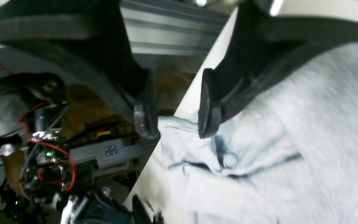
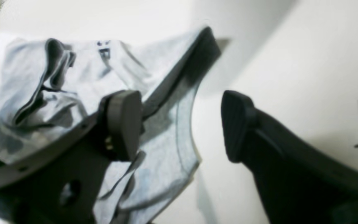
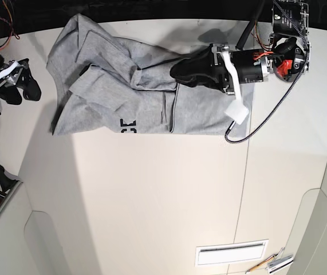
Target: Fold the T-shirt properly
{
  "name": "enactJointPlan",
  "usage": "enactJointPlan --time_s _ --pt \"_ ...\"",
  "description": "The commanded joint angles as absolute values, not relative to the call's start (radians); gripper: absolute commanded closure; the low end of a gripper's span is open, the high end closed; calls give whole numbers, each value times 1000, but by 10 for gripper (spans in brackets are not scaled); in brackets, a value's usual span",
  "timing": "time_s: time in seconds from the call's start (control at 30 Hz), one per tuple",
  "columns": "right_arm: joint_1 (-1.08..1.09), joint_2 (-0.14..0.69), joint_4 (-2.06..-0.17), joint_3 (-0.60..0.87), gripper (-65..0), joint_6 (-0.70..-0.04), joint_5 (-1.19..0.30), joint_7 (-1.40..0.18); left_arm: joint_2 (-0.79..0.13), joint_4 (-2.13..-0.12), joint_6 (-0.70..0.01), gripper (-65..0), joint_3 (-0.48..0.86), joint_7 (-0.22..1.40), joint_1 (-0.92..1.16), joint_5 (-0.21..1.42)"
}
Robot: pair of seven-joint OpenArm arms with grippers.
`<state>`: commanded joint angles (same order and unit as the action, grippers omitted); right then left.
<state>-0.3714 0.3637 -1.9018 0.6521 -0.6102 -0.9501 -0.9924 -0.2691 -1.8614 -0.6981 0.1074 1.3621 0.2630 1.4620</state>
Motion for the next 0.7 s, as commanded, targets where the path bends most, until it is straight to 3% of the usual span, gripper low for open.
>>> enactJointPlan --time_s 0.23,0.37,0.7 --pt "-413 393 -2119 425 -399 -610 -825 -968 -269 -1861 -698 -219 298 1358 244 1462" --pt "-407 469 -2126 224 -399 -606 -638 -878 -274 -1858 -698 -219 368 1359 239 1461" --pt "-393 504 -2142 -160 -399 -538 -296 -791 -302 -1849 -698 -219 374 1357 238 1442"
